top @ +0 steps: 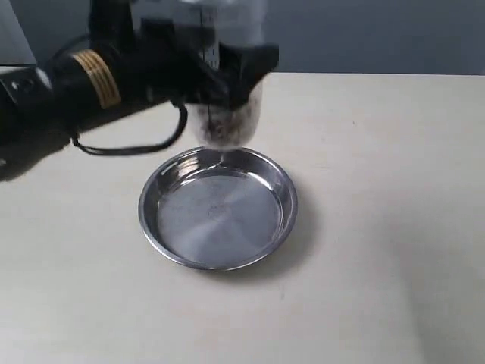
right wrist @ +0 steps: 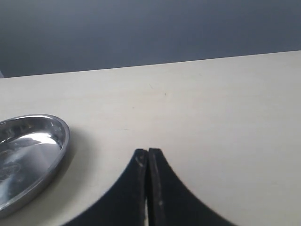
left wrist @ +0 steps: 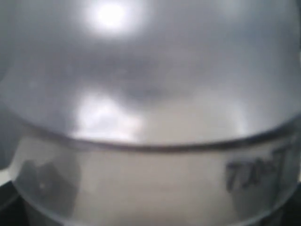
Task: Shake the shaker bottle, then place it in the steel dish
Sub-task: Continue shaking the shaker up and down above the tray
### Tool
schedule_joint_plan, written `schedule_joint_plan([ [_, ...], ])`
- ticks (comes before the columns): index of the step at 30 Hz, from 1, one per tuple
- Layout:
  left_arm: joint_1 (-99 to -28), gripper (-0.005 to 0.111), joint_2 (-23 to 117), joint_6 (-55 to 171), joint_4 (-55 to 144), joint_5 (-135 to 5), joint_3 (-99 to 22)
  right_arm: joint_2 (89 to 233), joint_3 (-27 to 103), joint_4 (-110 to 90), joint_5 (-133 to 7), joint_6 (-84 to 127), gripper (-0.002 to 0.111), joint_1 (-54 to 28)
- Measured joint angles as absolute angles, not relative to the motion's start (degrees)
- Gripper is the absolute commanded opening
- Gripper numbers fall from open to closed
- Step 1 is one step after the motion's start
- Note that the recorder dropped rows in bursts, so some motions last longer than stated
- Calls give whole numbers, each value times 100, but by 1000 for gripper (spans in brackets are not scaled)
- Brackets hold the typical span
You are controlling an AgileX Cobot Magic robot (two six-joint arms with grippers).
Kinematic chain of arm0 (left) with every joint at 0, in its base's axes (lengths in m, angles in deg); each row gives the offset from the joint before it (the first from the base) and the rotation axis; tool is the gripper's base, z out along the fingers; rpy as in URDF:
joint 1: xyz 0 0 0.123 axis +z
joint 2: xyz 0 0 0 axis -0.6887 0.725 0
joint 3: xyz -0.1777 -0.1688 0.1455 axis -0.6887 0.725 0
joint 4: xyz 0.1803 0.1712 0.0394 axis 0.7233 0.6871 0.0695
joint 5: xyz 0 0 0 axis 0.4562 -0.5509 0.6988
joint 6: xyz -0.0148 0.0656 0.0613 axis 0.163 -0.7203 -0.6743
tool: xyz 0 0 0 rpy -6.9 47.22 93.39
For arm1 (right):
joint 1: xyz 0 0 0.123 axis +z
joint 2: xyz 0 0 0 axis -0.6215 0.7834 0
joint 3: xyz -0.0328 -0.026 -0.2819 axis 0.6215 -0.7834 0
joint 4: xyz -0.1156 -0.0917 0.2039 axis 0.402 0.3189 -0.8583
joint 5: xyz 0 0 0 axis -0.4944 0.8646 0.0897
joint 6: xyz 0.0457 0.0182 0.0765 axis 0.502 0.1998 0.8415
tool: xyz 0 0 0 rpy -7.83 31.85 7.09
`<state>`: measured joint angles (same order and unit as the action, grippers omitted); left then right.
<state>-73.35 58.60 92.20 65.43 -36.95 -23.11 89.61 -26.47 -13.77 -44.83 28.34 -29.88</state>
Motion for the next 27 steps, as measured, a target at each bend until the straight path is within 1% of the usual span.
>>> schedule_joint_plan([
  [3, -7529, 0, 6249, 9272, 6388, -3548, -2103, 8961, -2647, -1377, -4483, 2834, -1, -2988],
  [5, -7608, 0, 6703, 9415, 6447, -4038, -1838, 8961, -2647, -1377, -4493, 2834, -1, -2988],
  [6, -7620, 0, 6719, 9454, 6469, -4284, -1787, 8961, -2647, -1377, -4493, 2834, -1, -2988],
  [8, -7608, 0, 6320, 9281, 6470, -4650, -1941, 8961, -2647, -1377, -4482, 2834, -1, -2988],
  [11, -7586, 0, 5734, 8945, 6411, -4380, -2300, 8961, -2647, -1377, -4482, 2834, -1, -2988],
  [14, -7576, 0, 5957, 8971, 6373, -4094, -2155, 8961, -2647, -1377, -4492, 2834, -1, -2988],
  [17, -7576, 0, 6380, 9180, 6414, -4789, -1918, 8961, -2647, -1377, -4482, 2834, -1, -2988],
  [19, -7563, 0, 6093, 9096, 6475, -4980, -2067, 8961, -2647, -1377, -4482, 2834, -1, -2988],
  [21, -7560, 0, 5636, 8904, 6475, -4732, -2444, 8961, -2647, -1377, -4482, 2834, -1, -2988],
  [23, -7573, 0, 5507, 8883, 6390, -4294, -2555, 8961, -2647, -1377, -4482, 2834, -1, -2988],
  [25, -7586, 0, 5811, 9010, 6256, -3983, -2369, 8961, -2647, -1377, -4482, 2834, -1, -2988],
  [27, -7607, 0, 6313, 9371, 6213, -4262, -2083, 8961, -2647, -1377, -4494, 2834, -1, -2988],
])
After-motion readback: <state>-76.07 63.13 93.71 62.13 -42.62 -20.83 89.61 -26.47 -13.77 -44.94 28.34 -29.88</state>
